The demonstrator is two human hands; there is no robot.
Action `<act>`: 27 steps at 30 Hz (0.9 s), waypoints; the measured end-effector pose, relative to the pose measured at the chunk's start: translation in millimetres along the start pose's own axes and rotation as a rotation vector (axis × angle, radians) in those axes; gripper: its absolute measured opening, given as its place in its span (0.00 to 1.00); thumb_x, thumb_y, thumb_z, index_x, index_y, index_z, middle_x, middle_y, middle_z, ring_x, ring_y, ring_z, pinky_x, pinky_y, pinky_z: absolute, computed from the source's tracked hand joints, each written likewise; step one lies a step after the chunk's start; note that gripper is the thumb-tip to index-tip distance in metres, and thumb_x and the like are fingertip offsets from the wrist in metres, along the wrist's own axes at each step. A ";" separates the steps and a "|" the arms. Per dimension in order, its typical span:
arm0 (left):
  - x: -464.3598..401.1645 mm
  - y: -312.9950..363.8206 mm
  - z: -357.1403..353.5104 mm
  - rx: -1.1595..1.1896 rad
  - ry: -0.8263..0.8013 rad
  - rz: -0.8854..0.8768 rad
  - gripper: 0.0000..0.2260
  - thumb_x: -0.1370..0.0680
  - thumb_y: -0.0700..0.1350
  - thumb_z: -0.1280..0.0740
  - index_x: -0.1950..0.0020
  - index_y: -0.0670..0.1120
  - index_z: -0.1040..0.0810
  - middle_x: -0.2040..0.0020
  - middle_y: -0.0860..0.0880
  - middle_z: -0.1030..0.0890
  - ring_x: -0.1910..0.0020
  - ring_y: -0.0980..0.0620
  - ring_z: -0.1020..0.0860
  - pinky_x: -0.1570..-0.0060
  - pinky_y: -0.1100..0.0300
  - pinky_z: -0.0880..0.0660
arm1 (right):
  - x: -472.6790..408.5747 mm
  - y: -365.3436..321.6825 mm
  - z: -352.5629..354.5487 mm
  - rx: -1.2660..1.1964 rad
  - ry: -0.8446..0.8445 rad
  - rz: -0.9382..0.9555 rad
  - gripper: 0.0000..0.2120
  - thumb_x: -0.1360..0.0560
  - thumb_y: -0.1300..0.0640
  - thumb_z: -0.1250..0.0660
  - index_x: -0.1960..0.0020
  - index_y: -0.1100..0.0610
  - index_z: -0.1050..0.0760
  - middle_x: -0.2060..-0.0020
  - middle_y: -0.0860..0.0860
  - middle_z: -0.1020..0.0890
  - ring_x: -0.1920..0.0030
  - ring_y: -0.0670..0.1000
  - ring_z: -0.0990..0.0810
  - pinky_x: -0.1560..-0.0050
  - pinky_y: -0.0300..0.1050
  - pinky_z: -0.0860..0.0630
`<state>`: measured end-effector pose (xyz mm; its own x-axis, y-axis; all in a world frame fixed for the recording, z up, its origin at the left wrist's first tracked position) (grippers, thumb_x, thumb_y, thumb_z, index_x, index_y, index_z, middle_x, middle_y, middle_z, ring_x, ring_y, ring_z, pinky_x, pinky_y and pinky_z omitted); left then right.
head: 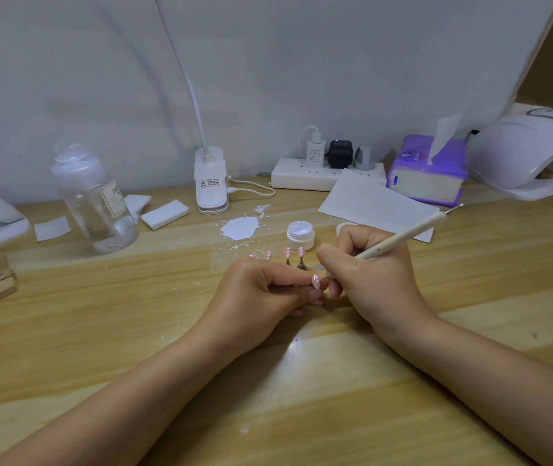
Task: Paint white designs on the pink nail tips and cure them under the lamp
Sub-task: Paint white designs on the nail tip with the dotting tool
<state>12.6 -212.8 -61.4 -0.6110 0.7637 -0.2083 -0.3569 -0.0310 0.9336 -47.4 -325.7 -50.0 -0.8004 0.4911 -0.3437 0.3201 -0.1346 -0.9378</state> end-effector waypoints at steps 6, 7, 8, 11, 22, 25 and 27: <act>-0.4 0.6 -0.4 0.001 0.004 0.002 0.14 0.29 0.35 0.30 0.61 0.55 0.16 0.64 0.55 0.16 0.61 0.62 0.19 0.65 0.71 0.25 | -0.3 0.6 0.3 -0.013 0.006 -0.003 0.19 0.33 0.73 0.39 0.77 0.59 0.40 0.87 0.48 0.33 0.84 0.42 0.31 0.80 0.29 0.35; -0.2 0.5 -0.3 0.001 0.003 0.003 0.14 0.28 0.35 0.30 0.62 0.54 0.16 0.64 0.55 0.16 0.61 0.62 0.19 0.65 0.71 0.25 | -0.4 0.8 0.2 -0.012 0.005 -0.007 0.19 0.34 0.73 0.38 0.77 0.59 0.39 0.87 0.48 0.33 0.83 0.43 0.31 0.80 0.30 0.34; -0.2 0.5 -0.2 -0.001 0.003 0.003 0.14 0.28 0.35 0.31 0.62 0.54 0.16 0.65 0.55 0.16 0.61 0.63 0.19 0.65 0.71 0.25 | -0.4 0.9 0.0 -0.009 0.001 -0.013 0.18 0.34 0.73 0.38 0.77 0.60 0.39 0.87 0.48 0.32 0.83 0.43 0.31 0.79 0.30 0.34; -0.3 0.2 0.0 -0.011 0.009 0.000 0.13 0.29 0.35 0.30 0.61 0.54 0.16 0.64 0.55 0.16 0.61 0.62 0.19 0.65 0.70 0.25 | 0.1 0.1 -0.2 -0.009 0.000 -0.015 0.18 0.33 0.74 0.39 0.77 0.60 0.39 0.87 0.48 0.33 0.84 0.42 0.31 0.80 0.30 0.34; -0.9 -0.3 -0.5 -0.005 0.008 0.007 0.14 0.28 0.35 0.30 0.63 0.56 0.16 0.65 0.56 0.16 0.61 0.64 0.19 0.65 0.71 0.25 | 1.4 -2.7 -1.4 -0.035 -0.006 -0.023 0.20 0.33 0.75 0.40 0.77 0.59 0.40 0.87 0.48 0.34 0.84 0.41 0.32 0.80 0.28 0.35; -0.9 -0.3 -0.4 -0.004 0.008 0.005 0.14 0.28 0.36 0.30 0.62 0.56 0.16 0.64 0.57 0.16 0.61 0.63 0.19 0.65 0.71 0.25 | 0.6 -1.8 -0.7 -0.032 0.010 -0.029 0.19 0.33 0.74 0.39 0.77 0.59 0.40 0.87 0.49 0.33 0.84 0.41 0.31 0.80 0.28 0.35; -0.7 -0.2 -0.3 0.001 0.010 0.004 0.14 0.29 0.36 0.30 0.62 0.57 0.16 0.64 0.57 0.16 0.61 0.63 0.19 0.65 0.71 0.25 | -0.5 -0.9 0.0 -0.035 0.032 -0.032 0.19 0.33 0.72 0.38 0.77 0.59 0.40 0.87 0.49 0.33 0.84 0.43 0.31 0.79 0.30 0.34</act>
<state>12.9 -213.5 -61.6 -0.6196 0.7570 -0.2075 -0.3540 -0.0335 0.9346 -47.3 -325.8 -48.9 -0.7945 0.5217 -0.3109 0.3124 -0.0878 -0.9459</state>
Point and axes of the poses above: each hand's wrist, its own x-axis away from the middle knuckle, its own z-axis out of the back of the hand, y = z × x, the point moved 2 cm from there along -x, towards the middle knuckle
